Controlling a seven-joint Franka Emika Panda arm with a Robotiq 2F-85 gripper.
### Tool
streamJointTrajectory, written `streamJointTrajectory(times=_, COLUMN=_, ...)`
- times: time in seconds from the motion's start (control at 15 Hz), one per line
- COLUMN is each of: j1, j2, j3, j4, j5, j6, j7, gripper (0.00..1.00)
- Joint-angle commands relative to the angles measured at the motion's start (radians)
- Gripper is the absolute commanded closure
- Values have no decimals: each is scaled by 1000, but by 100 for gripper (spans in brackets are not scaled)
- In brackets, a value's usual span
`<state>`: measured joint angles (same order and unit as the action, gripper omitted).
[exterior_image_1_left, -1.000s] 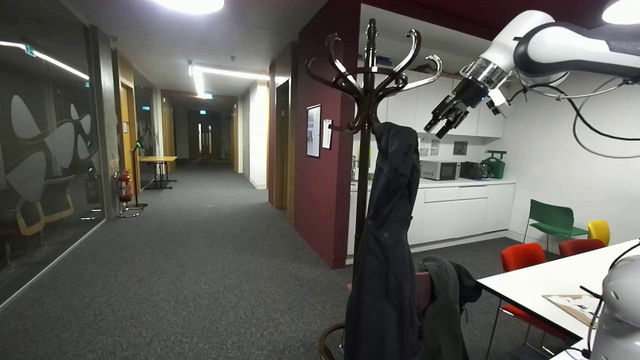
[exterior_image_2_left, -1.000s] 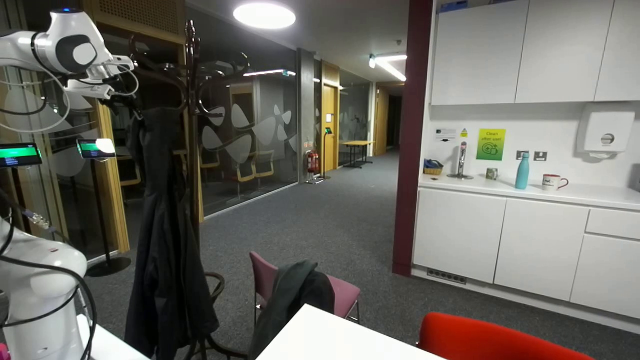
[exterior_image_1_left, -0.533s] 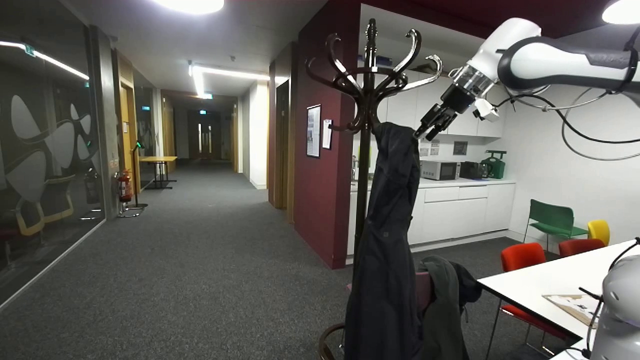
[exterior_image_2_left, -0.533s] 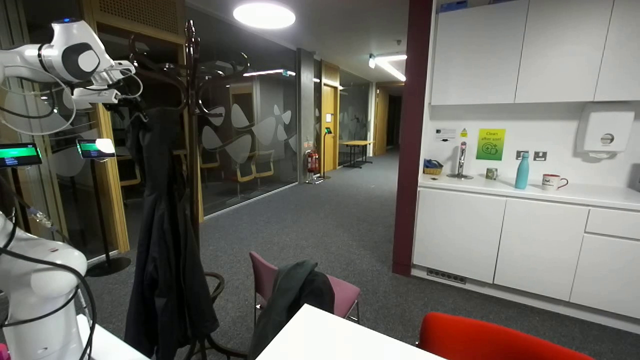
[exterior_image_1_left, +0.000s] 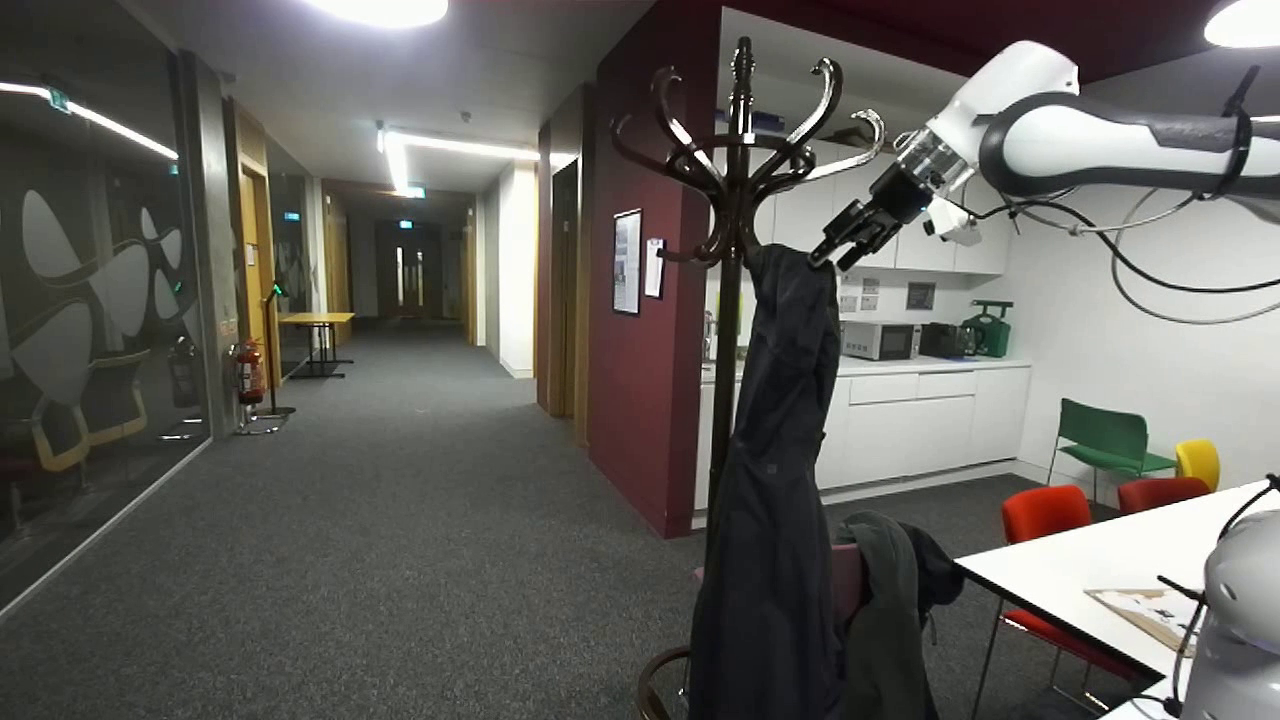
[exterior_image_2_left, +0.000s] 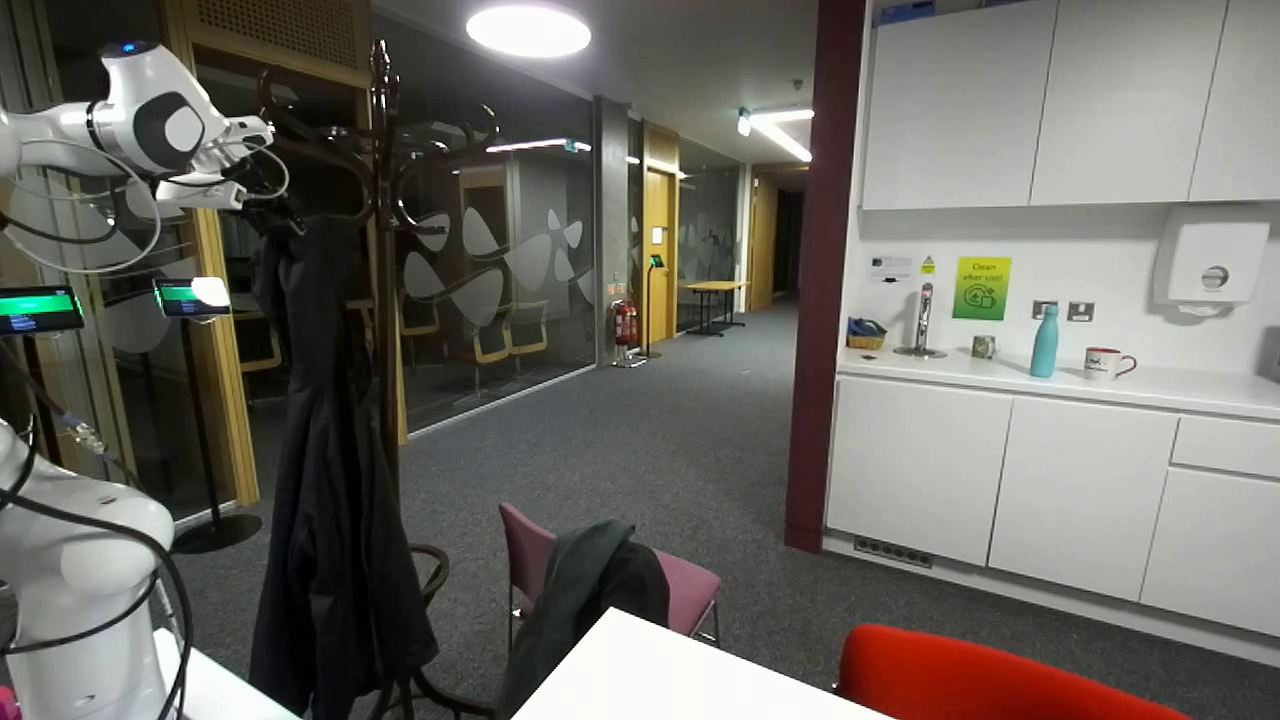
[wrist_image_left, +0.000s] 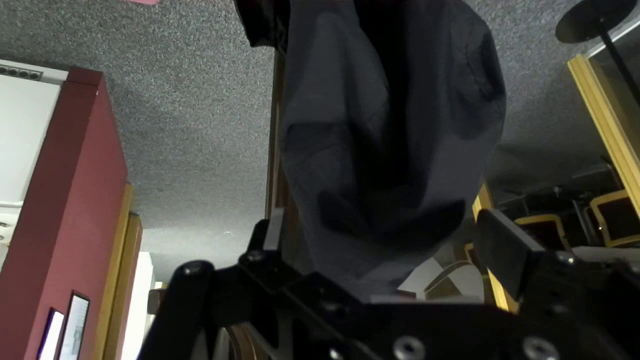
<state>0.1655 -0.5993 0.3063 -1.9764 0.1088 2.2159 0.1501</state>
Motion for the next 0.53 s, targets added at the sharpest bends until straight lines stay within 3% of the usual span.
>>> streamJointTrajectory(times=0.0, j1=-27, j2=4, j3=18, j4=-19, j5=-34, j6=81, j7=90, gripper=0)
streamJointTrajectory(times=0.2, j1=-22, j2=19, j3=21, j4=-15, j5=-32, j6=95, j7=120, gripper=0)
streamJointTrajectory(times=0.33, j1=-16, j2=24, j3=21, j4=-17, j5=-28, j6=104, j7=125, gripper=26)
streamJointTrajectory(times=0.47, j1=-14, j2=28, j3=22, j4=-17, j5=-26, j6=108, j7=132, gripper=40)
